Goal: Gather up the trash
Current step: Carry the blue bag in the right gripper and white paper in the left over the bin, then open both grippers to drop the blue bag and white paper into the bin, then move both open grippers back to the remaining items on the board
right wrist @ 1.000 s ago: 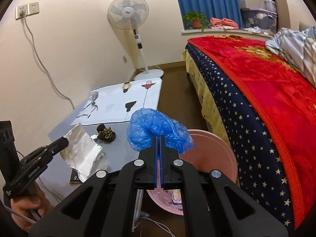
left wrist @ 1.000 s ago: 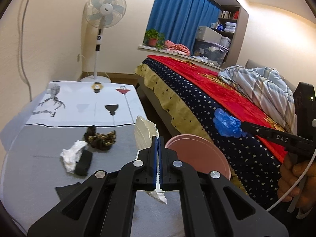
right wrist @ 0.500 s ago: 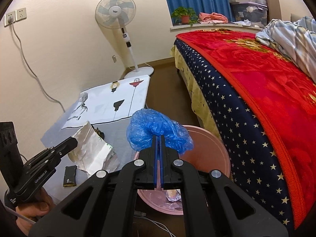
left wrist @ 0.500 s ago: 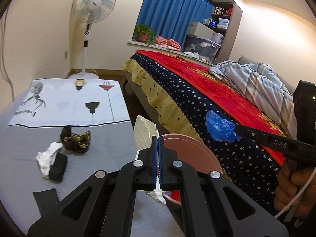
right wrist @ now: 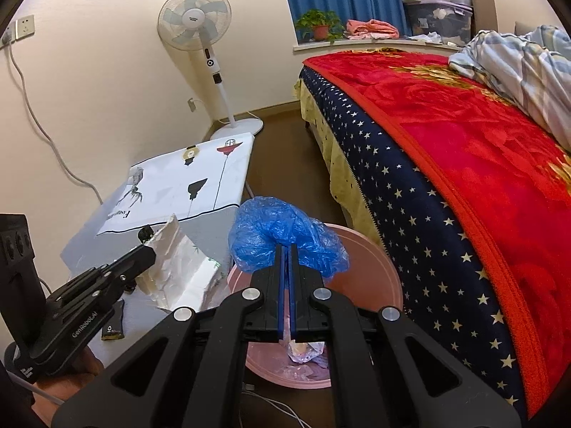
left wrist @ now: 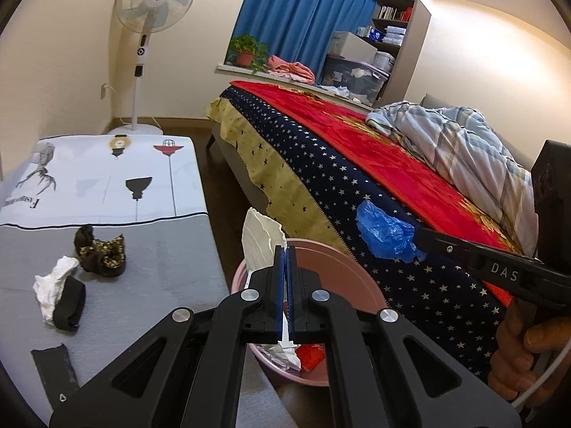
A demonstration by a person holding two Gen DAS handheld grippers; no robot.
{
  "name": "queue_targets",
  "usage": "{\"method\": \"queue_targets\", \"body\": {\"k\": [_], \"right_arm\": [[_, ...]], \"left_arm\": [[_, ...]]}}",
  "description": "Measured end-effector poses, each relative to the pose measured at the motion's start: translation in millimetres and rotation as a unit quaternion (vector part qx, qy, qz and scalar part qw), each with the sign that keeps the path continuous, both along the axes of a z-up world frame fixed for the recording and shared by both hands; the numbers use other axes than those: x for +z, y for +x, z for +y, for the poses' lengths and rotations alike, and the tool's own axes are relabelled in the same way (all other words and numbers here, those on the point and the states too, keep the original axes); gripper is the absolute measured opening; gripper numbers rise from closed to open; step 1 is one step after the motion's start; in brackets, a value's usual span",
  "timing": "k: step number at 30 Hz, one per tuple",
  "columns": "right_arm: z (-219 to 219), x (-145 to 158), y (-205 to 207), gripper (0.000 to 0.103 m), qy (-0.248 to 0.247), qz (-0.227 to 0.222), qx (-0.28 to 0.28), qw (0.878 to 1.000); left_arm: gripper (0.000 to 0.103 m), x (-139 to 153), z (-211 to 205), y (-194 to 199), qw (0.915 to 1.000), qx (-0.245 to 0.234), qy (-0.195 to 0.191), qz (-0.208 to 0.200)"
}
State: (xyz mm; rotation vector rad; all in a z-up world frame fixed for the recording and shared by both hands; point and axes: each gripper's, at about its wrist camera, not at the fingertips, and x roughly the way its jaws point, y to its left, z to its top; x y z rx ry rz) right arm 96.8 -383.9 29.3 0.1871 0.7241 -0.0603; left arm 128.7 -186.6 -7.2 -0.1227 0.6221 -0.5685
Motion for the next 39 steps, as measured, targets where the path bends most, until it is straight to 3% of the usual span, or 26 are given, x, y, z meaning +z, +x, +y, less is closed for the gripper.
{"method": "queue_targets", "body": {"k": [29,32,33,34,36,39], "right_arm": [[-8.3,-9.1,3.1,0.002,-0.008,0.017,-0.017,1.000],[-10.0,-10.4,3.3,0.008,-0.009,0.021,-0.022,1.000],[-10.8,-12.0,4.3,0.017,-0.009,0.026,-0.025,0.999],[-11.7,-13.3,4.8,0.036,-0.009,0.030,-0.029,0.999],[-12.8,-13.6,3.4,0.050,-0.012,0.028,-0.037,0.999],[-13.2,-12.3,2.2,0.050,-0.014,0.023,-0.037,0.999]], "left_arm": [[0.001,-13.8,-22.5,9.1,0.9997,-0.016,-0.005,0.020],[0.003,-16.9,-27.0,9.6,0.9994,-0.018,0.001,0.028],[0.006,-19.8,-28.1,10.7,0.9992,-0.019,0.005,0.036],[0.012,-21.6,-29.0,11.8,0.9990,-0.017,0.006,0.041],[0.017,-23.8,-26.0,11.9,0.9988,-0.009,-0.001,0.048],[0.017,-22.3,-21.6,11.6,0.9988,-0.005,-0.005,0.047]]}}
